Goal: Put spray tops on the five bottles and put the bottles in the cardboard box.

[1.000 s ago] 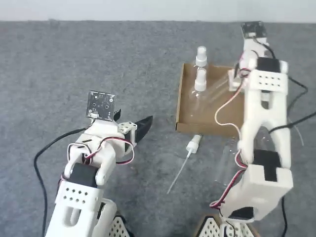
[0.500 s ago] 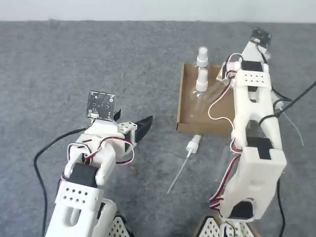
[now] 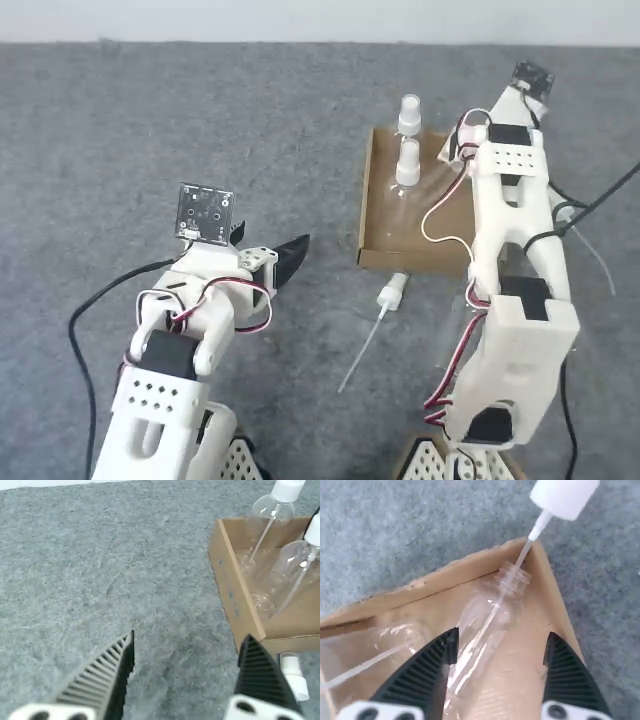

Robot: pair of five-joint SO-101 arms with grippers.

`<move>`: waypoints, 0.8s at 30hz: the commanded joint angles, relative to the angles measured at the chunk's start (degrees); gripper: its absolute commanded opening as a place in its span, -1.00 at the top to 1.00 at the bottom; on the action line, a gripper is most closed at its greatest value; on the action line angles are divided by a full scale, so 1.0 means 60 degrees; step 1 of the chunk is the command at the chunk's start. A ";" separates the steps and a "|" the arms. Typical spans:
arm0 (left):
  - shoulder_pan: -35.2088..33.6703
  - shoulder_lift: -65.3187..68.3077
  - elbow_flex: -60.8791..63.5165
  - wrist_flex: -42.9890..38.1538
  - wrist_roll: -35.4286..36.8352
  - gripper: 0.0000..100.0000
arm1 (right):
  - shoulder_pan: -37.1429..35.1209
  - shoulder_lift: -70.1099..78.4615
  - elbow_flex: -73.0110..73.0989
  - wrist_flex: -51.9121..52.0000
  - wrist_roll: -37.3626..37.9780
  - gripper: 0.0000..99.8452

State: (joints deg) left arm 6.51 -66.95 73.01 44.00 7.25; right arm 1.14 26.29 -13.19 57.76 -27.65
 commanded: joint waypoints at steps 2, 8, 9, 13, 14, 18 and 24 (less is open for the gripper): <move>-0.0015 0.0015 -0.0374 -0.0293 -0.0088 0.38 | 0.0022 -0.0168 -0.0601 -0.0081 -0.0630 0.55; -0.0015 0.0015 -0.0374 -0.0293 -0.0088 0.38 | -0.0007 -0.0183 -0.0601 -0.0051 -0.0689 0.55; -0.0015 0.0015 -0.0374 -0.0293 -0.0088 0.38 | -0.0007 -0.0183 -0.0601 -0.0051 -0.0835 0.55; -0.0015 0.0015 -0.0374 -0.0293 -0.0088 0.38 | -0.0007 -0.0183 -0.0601 -0.0051 -0.1553 0.55; -0.0015 0.0015 -0.0374 -0.0293 -0.0088 0.38 | -0.0007 -0.0183 -0.0630 -0.0037 -0.1612 0.55; -0.0015 0.0015 -0.0374 -0.0293 -0.0088 0.38 | -0.0066 -0.0183 -0.0982 0.0564 -0.1656 0.55; -0.0015 0.0015 -0.0374 -0.0293 -0.0088 0.38 | -0.0462 -0.0168 -0.1700 0.1516 -0.1670 0.55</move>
State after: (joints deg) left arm 6.51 -66.95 73.01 44.00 7.25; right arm 0.00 26.37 -18.90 64.79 -36.97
